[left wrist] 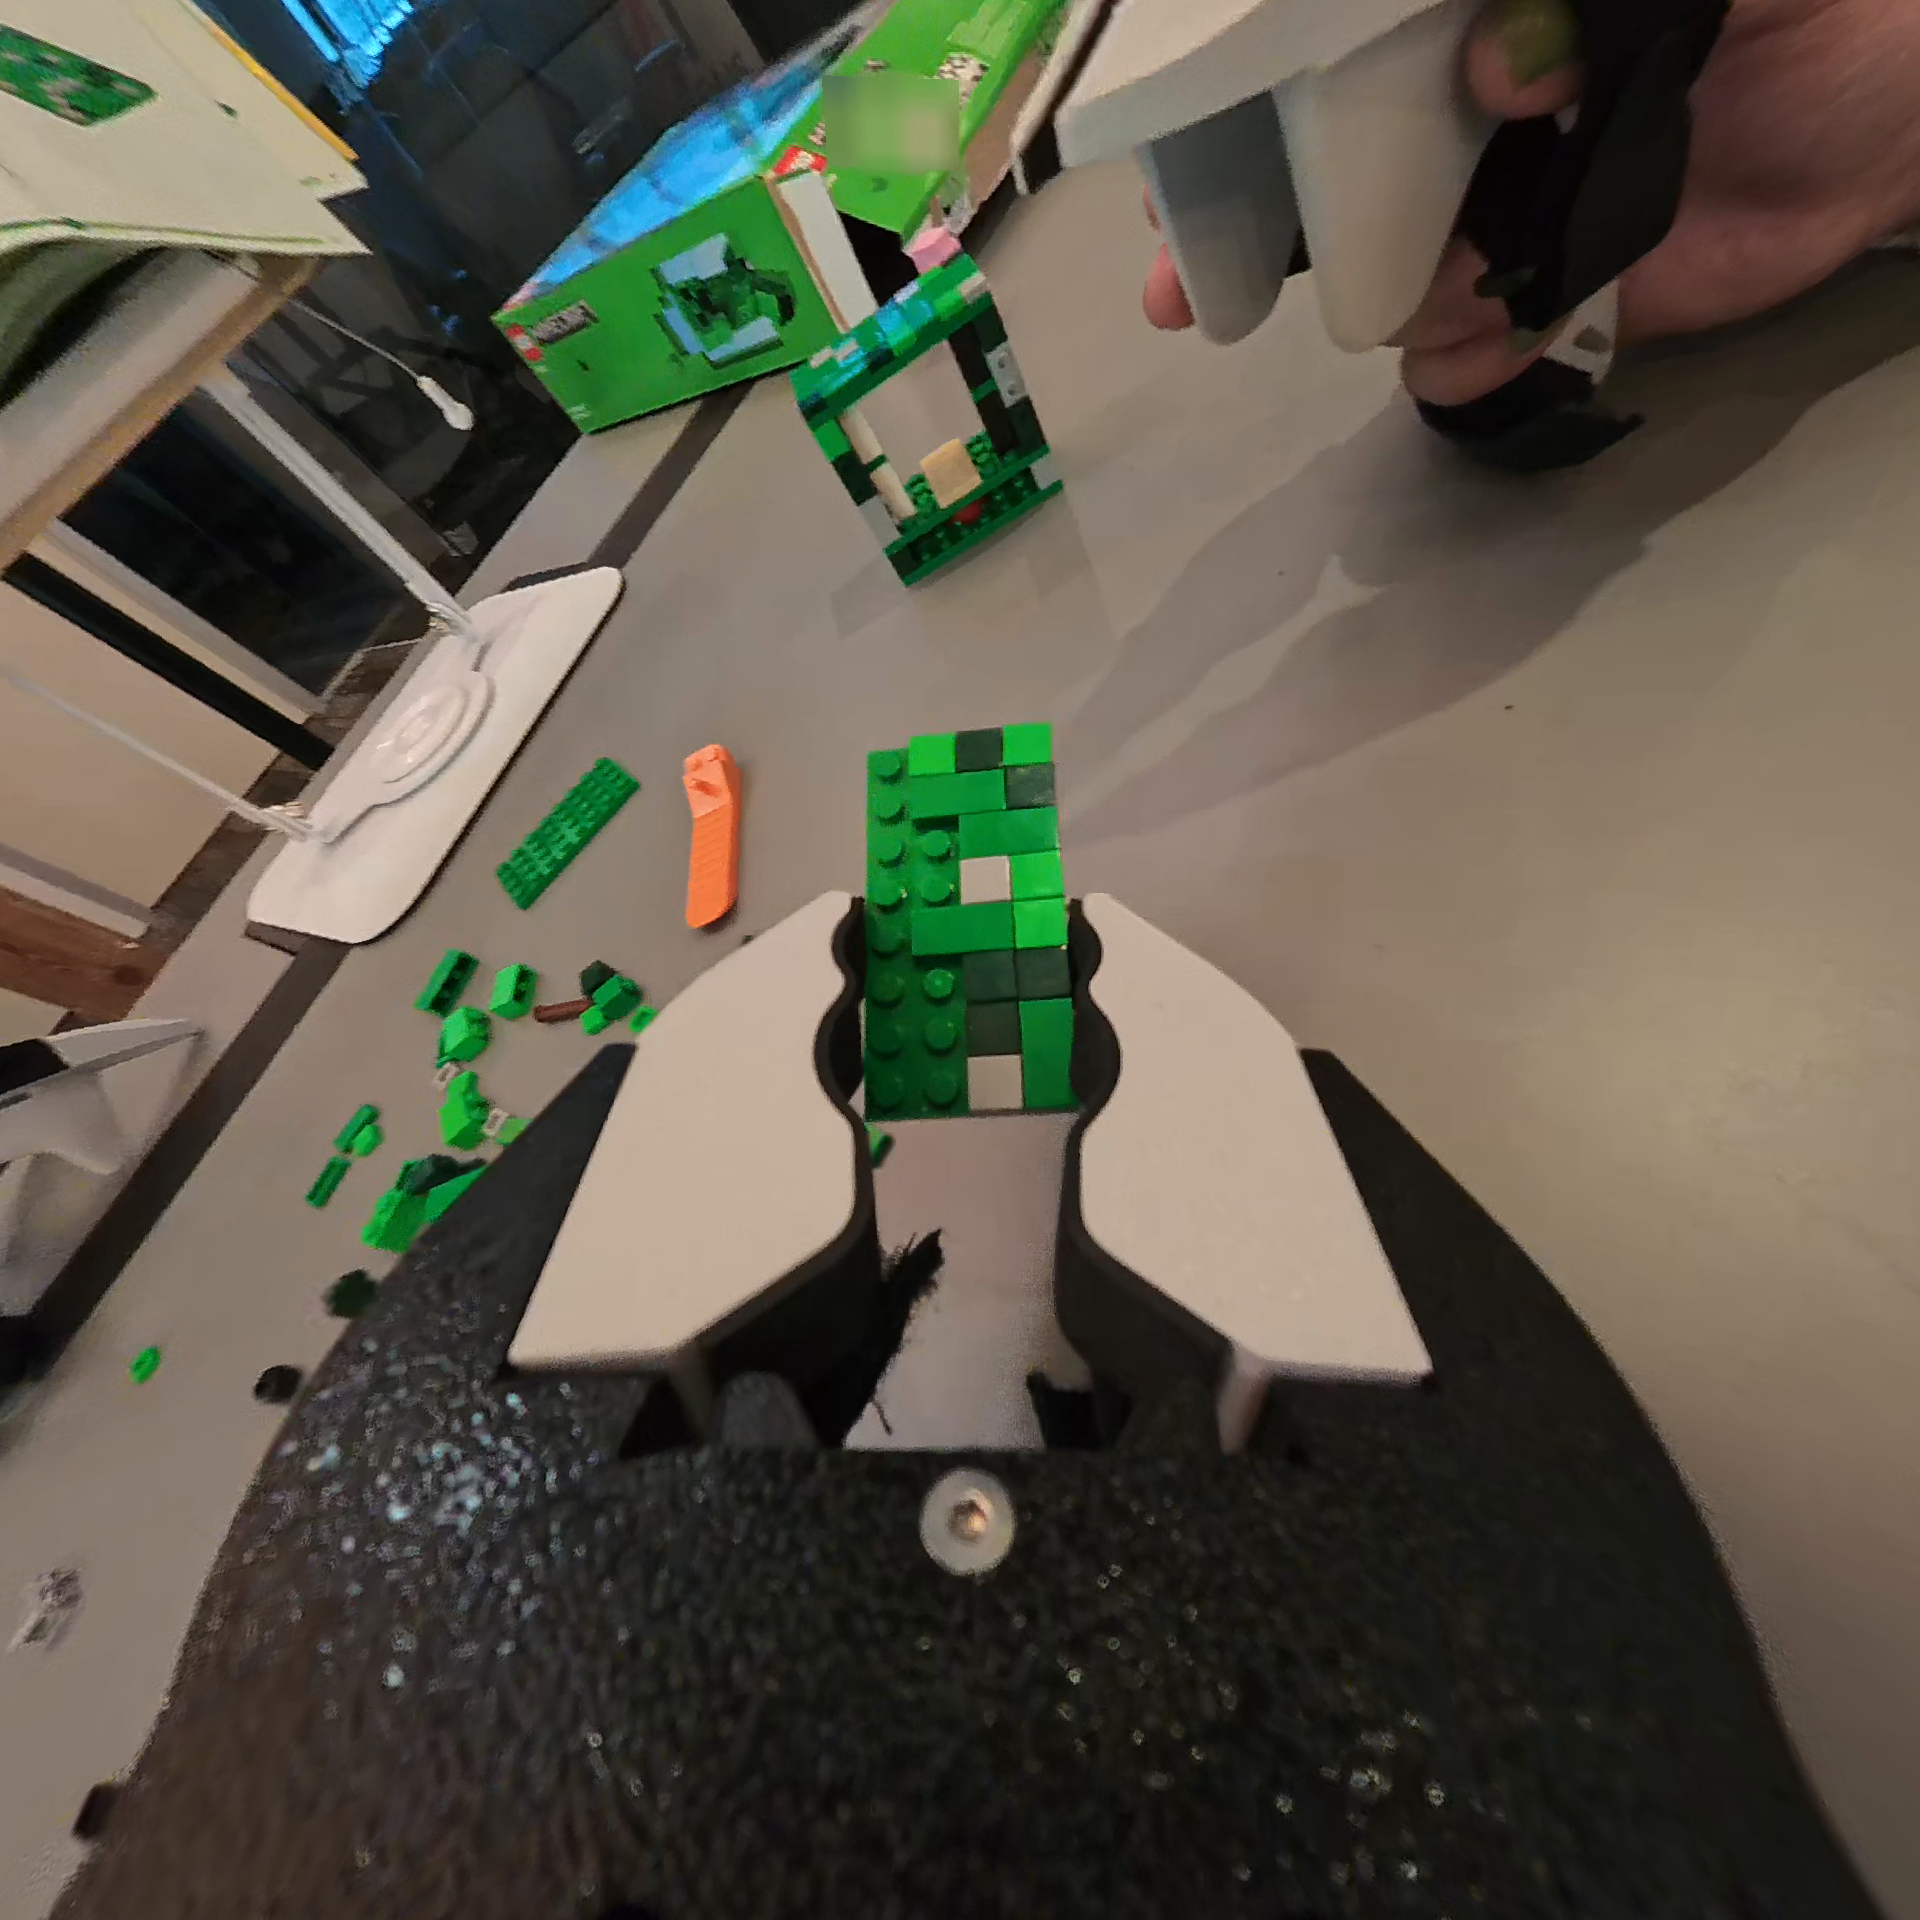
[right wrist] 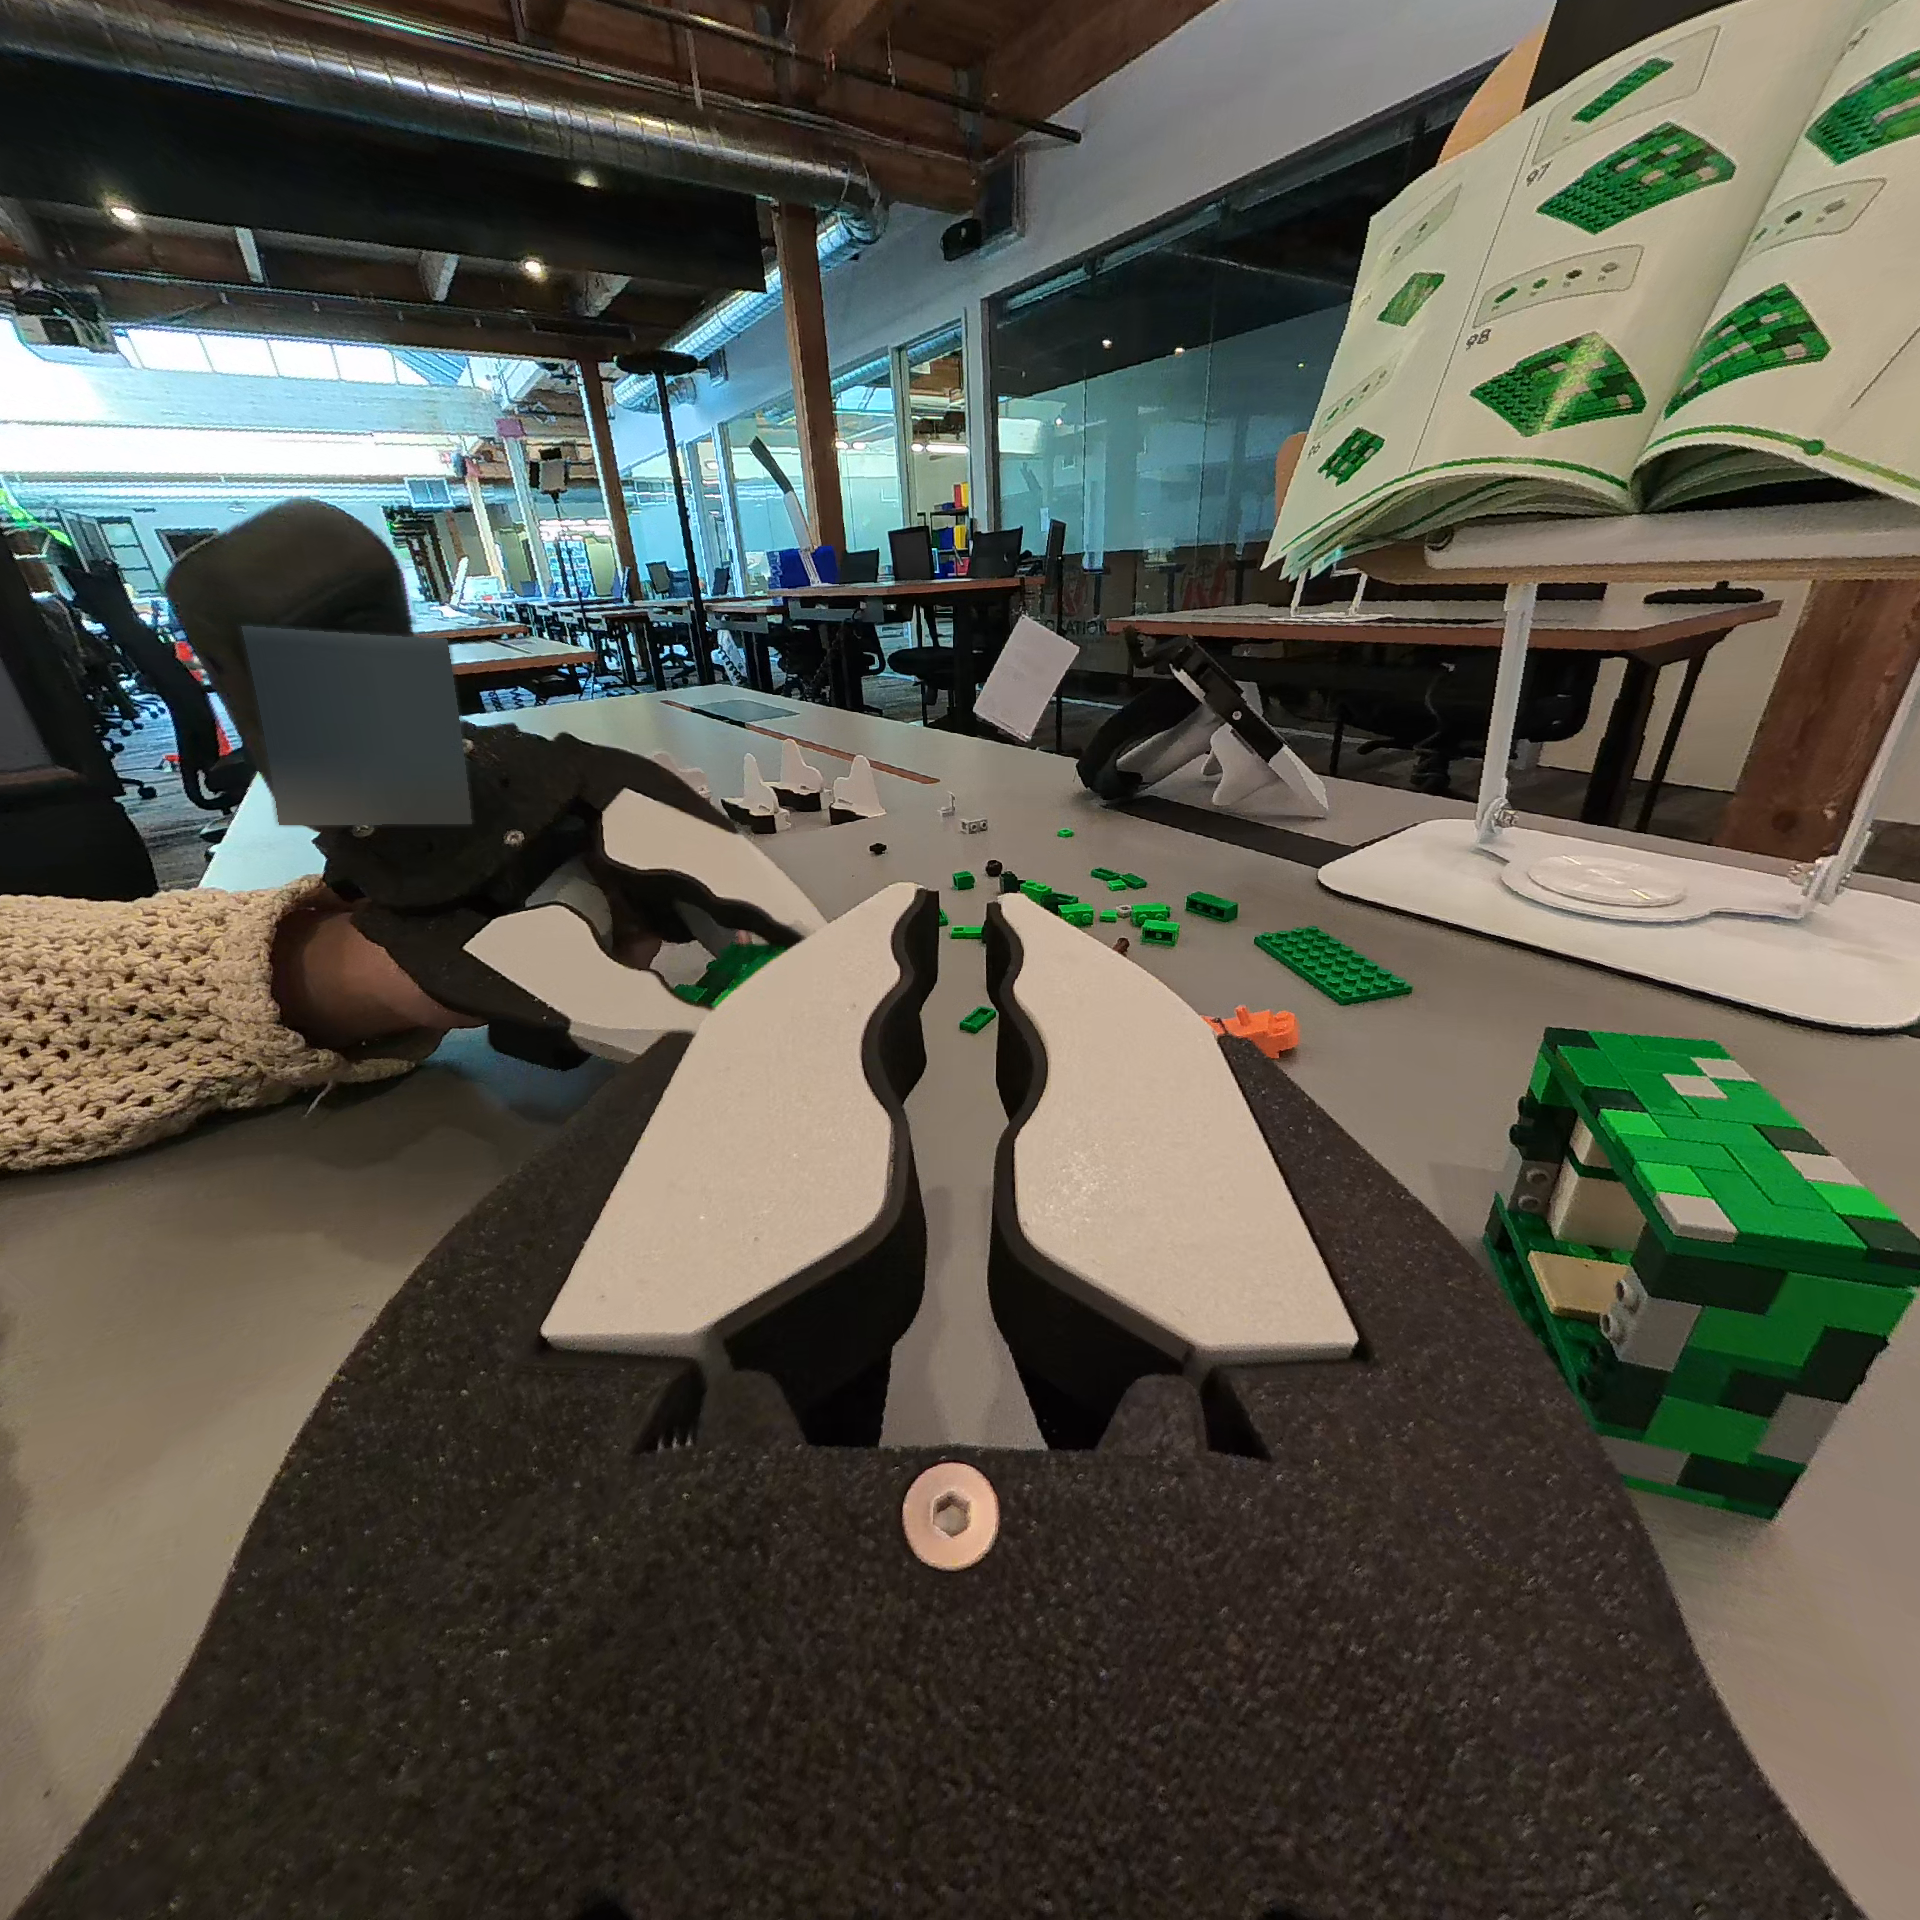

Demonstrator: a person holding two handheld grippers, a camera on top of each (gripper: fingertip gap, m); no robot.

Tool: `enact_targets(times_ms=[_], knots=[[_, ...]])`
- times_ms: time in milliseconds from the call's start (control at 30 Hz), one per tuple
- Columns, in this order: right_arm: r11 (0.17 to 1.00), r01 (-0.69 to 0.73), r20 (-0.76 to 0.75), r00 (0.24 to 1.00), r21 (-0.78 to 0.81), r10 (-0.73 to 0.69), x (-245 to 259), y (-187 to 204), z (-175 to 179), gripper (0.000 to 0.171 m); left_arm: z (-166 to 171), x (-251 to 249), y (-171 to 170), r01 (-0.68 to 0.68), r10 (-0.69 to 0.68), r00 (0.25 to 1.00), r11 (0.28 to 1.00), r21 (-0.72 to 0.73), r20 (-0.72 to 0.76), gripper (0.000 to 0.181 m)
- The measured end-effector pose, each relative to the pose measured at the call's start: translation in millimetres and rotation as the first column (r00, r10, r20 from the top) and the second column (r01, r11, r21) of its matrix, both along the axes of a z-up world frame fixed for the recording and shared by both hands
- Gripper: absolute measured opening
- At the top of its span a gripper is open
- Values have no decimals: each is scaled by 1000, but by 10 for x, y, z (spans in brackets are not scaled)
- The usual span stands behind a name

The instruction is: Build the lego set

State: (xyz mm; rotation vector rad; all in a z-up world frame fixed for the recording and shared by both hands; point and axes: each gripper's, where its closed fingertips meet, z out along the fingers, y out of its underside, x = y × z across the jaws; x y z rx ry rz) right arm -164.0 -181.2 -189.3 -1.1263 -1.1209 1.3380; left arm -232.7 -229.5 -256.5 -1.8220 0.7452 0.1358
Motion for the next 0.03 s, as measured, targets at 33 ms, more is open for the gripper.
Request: enact_targets(times_ms=[33], knots=[[1000, 0, 0, 1000, 1, 0, 0, 0, 0, 8, 21, -21, 6, -13, 13, 1000, 1000, 14, -2, 36]])
